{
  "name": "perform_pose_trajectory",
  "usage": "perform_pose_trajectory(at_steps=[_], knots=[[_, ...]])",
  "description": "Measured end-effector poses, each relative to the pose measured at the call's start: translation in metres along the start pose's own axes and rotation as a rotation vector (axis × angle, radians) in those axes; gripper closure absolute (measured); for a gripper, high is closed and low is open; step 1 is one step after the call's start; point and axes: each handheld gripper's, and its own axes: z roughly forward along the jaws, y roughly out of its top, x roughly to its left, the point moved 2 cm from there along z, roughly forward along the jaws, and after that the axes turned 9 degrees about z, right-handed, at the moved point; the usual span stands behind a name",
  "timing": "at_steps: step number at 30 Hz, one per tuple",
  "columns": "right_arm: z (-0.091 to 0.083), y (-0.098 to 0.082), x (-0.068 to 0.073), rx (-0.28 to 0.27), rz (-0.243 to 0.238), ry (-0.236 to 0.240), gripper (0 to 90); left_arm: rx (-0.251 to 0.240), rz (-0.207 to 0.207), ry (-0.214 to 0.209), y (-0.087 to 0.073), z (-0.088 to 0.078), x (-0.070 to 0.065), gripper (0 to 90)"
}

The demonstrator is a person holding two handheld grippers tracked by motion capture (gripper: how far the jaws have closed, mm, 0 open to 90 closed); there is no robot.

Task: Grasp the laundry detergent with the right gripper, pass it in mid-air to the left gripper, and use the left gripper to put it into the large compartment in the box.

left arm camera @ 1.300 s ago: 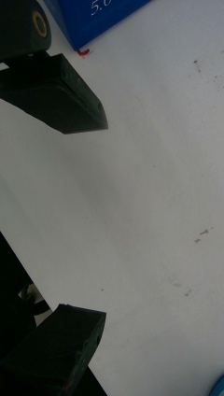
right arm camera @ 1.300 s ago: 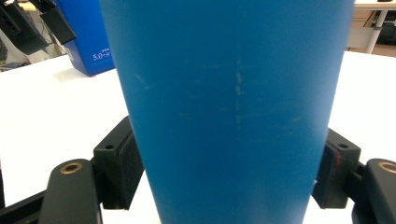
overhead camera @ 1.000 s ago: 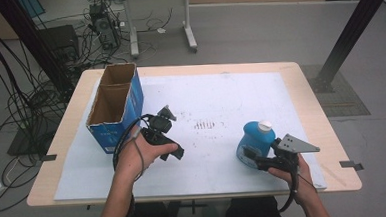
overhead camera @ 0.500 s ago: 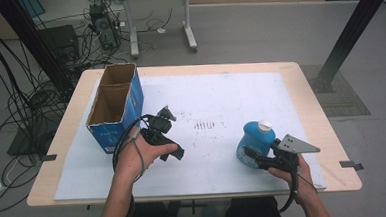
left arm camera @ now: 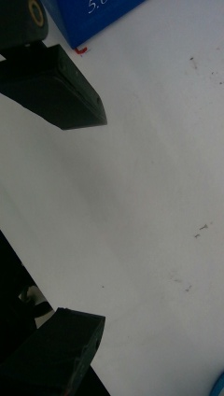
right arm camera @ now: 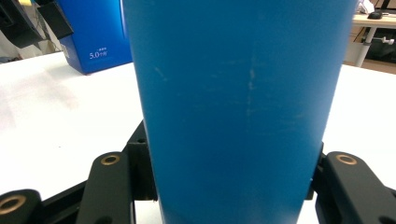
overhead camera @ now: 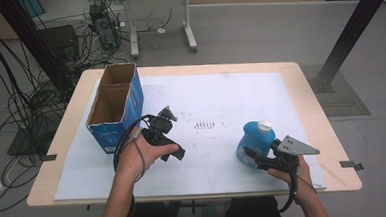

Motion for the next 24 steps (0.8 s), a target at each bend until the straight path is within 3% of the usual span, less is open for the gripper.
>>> perform_pose_trajectory(at_steps=[24], knots=[[0.0003,0.0005,-0.0003,0.003,-0.006,0.002,43.3,0.007,-0.005,-0.003,0.0051,-0.0031,-0.0026,7.3]])
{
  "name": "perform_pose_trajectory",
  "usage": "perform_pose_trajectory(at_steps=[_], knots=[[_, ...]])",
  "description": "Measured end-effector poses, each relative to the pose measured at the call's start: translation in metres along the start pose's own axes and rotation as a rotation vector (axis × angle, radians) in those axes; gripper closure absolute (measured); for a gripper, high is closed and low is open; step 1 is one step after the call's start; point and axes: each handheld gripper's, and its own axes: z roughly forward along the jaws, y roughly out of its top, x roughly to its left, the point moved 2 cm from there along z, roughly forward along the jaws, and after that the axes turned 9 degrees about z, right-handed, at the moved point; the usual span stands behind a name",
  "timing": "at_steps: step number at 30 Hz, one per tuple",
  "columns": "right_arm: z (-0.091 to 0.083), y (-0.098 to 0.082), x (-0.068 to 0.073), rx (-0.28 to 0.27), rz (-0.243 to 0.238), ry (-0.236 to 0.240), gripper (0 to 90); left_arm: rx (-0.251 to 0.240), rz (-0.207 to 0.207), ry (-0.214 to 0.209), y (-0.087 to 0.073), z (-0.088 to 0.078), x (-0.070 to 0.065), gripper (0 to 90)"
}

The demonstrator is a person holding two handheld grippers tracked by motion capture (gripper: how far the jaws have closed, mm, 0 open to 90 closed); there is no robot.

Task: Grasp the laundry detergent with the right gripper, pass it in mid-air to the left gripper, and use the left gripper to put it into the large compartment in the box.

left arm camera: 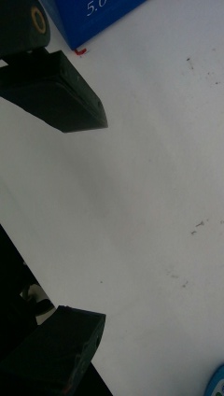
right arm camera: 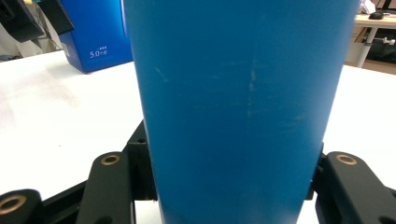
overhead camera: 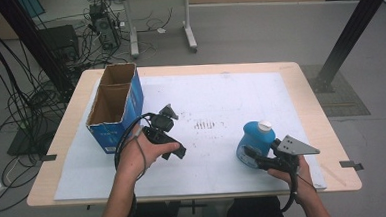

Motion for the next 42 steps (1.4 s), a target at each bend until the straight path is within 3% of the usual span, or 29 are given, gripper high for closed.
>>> perform_pose_trajectory(at_steps=[42], knots=[[-0.0001,-0.0015,0.0006,-0.014,0.003,-0.006,43.2,0.000,0.015,-0.003,0.0034,-0.0016,-0.0034,9.3]])
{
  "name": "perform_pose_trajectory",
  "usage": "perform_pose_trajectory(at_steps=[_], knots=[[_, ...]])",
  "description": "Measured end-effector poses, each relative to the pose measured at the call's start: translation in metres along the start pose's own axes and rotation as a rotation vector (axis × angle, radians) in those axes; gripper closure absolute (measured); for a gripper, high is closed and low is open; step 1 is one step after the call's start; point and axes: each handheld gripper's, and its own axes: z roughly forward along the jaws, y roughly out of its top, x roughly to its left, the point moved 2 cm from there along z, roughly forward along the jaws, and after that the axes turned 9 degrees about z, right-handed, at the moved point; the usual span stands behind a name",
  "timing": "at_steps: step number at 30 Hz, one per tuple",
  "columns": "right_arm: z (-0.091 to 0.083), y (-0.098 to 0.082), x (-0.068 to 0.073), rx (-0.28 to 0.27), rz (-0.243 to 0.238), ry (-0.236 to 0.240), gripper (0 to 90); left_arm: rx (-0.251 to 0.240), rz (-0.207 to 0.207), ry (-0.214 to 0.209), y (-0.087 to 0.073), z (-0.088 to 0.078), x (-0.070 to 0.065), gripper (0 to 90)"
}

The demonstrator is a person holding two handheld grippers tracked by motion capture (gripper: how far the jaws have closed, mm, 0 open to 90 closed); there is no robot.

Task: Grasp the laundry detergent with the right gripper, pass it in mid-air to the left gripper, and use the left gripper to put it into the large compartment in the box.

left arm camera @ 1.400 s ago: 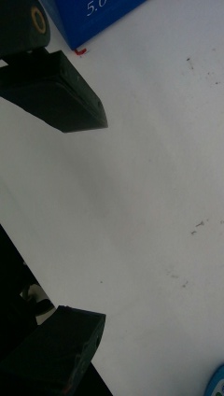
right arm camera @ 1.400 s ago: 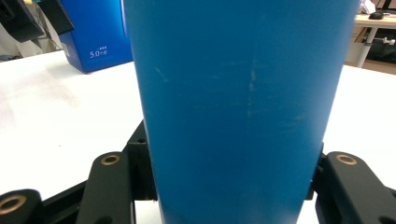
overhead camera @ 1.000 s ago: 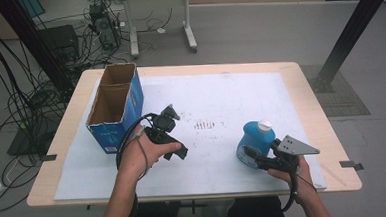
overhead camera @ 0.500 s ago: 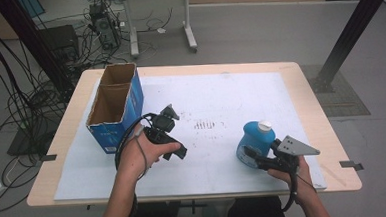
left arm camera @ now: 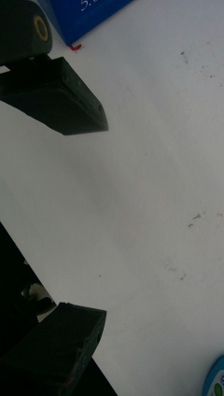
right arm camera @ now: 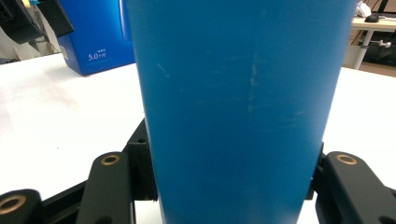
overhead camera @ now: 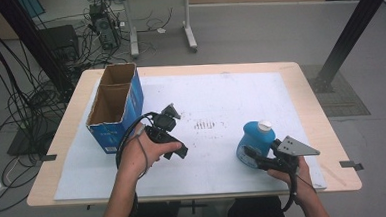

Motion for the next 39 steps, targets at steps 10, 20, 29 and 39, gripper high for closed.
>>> perform_pose_trajectory(at_steps=[10,20,29,39], knots=[[0.0000,-0.0003,0.0002,-0.004,-0.002,-0.001,43.3,0.004,-0.005,0.000,-0.0012,0.0016,0.0000,8.9],[0.0001,-0.0002,0.0000,-0.003,-0.005,0.001,43.7,0.012,0.001,-0.006,0.0006,0.0050,0.0001,8.9],[0.0002,0.0005,-0.0001,0.001,-0.013,0.004,44.2,0.010,0.013,-0.008,0.0026,0.0025,-0.0008,8.9],[0.0012,0.0037,-0.0027,0.015,-0.005,0.005,44.3,0.009,0.029,-0.001,0.0047,-0.0034,0.0002,8.9]])
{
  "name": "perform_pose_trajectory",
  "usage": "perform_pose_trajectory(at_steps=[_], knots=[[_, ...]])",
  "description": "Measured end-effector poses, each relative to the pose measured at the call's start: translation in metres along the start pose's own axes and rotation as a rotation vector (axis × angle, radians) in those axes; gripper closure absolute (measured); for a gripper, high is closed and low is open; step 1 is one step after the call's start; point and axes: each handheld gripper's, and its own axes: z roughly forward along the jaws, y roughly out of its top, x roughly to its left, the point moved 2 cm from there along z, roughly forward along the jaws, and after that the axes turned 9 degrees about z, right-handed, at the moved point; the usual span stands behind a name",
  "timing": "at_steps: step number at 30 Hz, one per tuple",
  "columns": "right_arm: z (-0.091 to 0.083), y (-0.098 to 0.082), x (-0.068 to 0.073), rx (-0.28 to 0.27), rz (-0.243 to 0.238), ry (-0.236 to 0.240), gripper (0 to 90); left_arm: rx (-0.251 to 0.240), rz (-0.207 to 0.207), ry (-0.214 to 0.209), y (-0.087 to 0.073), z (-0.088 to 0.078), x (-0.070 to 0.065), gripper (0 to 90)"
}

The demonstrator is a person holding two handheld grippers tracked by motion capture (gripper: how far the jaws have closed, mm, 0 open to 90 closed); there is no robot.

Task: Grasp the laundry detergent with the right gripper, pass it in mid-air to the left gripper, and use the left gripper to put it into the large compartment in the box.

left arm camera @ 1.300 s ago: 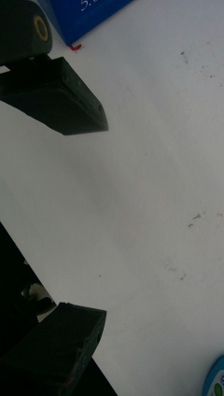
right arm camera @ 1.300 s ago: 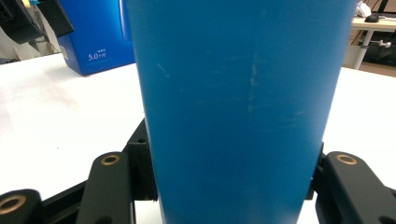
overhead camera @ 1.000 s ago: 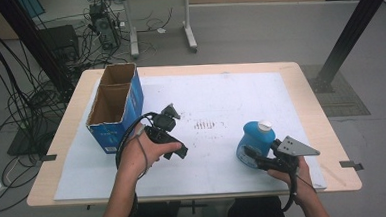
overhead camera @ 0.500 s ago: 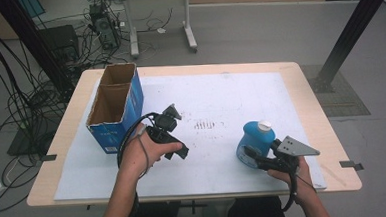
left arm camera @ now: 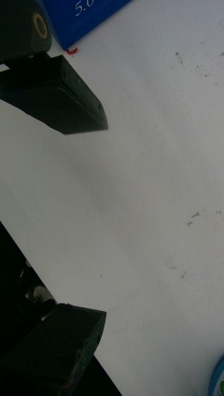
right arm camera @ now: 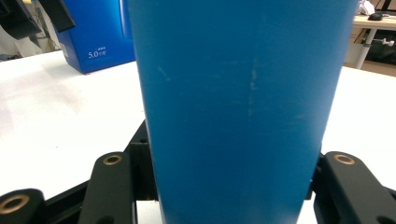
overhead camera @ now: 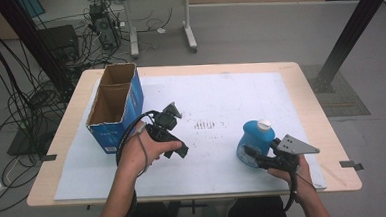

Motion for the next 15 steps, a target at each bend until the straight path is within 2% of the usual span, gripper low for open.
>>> perform_pose_trajectory(at_steps=[4,8,9,10,11,12,15], knots=[[-0.001,0.005,-0.003,-0.007,0.020,0.019,44.3,-0.002,0.012,0.002,0.003,-0.004,-0.001,8.8],[-0.001,0.012,-0.006,0.010,0.021,0.052,44.3,-0.003,0.031,-0.005,0.007,-0.010,-0.001,8.8],[0.000,0.016,-0.008,0.026,0.020,0.077,44.2,-0.001,0.045,-0.008,0.008,-0.014,0.000,8.8],[0.000,0.016,-0.008,0.026,0.020,0.077,44.2,-0.001,0.045,-0.008,0.008,-0.014,0.000,8.8],[0.000,0.020,-0.010,0.043,0.015,0.105,44.2,-0.002,0.051,-0.007,0.009,-0.015,0.000,8.7],[0.000,0.020,-0.010,0.043,0.015,0.105,44.2,-0.003,0.060,-0.011,0.010,-0.017,0.000,8.7],[0.002,0.027,-0.013,0.060,0.018,0.144,44.2,-0.007,0.096,-0.030,0.013,-0.025,0.001,8.7]])
